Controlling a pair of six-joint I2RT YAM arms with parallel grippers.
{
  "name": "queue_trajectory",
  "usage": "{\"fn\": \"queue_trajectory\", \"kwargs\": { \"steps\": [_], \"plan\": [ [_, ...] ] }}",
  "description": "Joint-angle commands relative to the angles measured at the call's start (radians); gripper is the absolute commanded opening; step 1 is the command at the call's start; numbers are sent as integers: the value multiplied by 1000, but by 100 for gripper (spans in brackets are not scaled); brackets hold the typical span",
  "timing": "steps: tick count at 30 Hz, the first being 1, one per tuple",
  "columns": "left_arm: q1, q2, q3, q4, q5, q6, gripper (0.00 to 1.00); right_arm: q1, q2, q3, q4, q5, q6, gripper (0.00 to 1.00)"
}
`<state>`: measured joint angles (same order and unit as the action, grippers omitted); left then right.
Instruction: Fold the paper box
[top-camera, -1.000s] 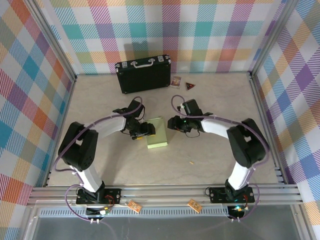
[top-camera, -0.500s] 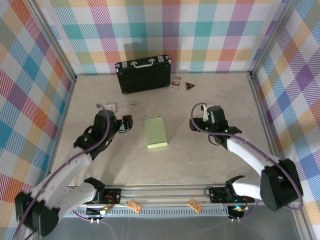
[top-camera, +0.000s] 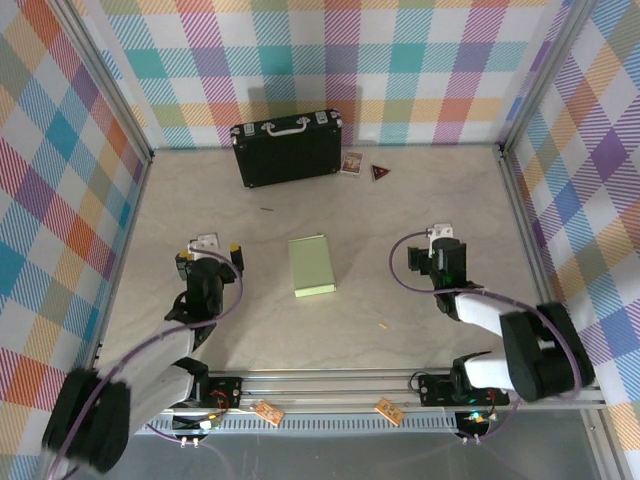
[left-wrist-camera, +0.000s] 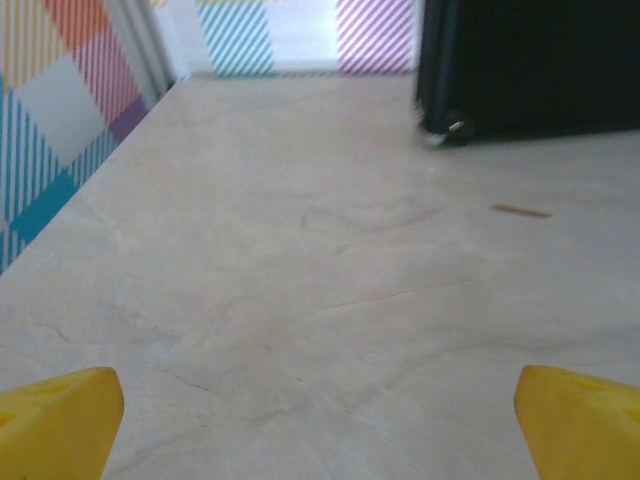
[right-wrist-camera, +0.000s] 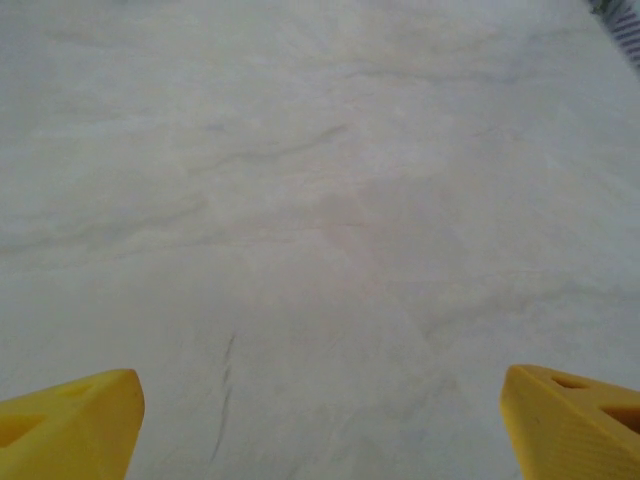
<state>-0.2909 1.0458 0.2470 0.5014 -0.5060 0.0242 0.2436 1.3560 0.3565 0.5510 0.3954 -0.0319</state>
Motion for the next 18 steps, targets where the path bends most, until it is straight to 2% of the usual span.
{"fn": "queue_trajectory", "kwargs": {
  "steps": [1, 2, 3, 4, 5, 6, 7, 8, 9, 10, 18],
  "plan": [
    [83, 250, -5, 405, 108, 32, 99, -60, 135, 3, 374, -32, -38, 92],
    [82, 333, 11, 477, 106, 52, 100, -111, 149, 27, 340, -103, 4, 89],
    [99, 390, 20, 520, 151, 62, 100, -156, 117, 54, 223, -206, 38, 86],
    [127, 460, 54, 500, 171, 31, 100, -203, 170, 27, 312, -290, 54, 86],
    [135, 543, 94, 515, 178, 28, 100, -221, 214, 4, 448, -277, 70, 88],
    [142, 562, 123, 494, 196, 44, 100, -223, 167, 19, 328, -284, 84, 90],
    [172, 514, 149, 356, 275, 8, 100, -224, 187, 38, 317, -283, 77, 91],
    [188, 535, 163, 363, 292, 3, 100, -224, 190, 33, 342, -292, 74, 94],
    [194, 540, 151, 397, 302, 3, 100, -224, 174, 46, 283, -293, 78, 95],
    [195, 530, 164, 350, 299, -6, 100, -224, 190, 37, 331, -291, 73, 99],
    [196, 533, 158, 371, 299, -3, 100, -225, 178, 38, 307, -296, 71, 99]
  ]
}}
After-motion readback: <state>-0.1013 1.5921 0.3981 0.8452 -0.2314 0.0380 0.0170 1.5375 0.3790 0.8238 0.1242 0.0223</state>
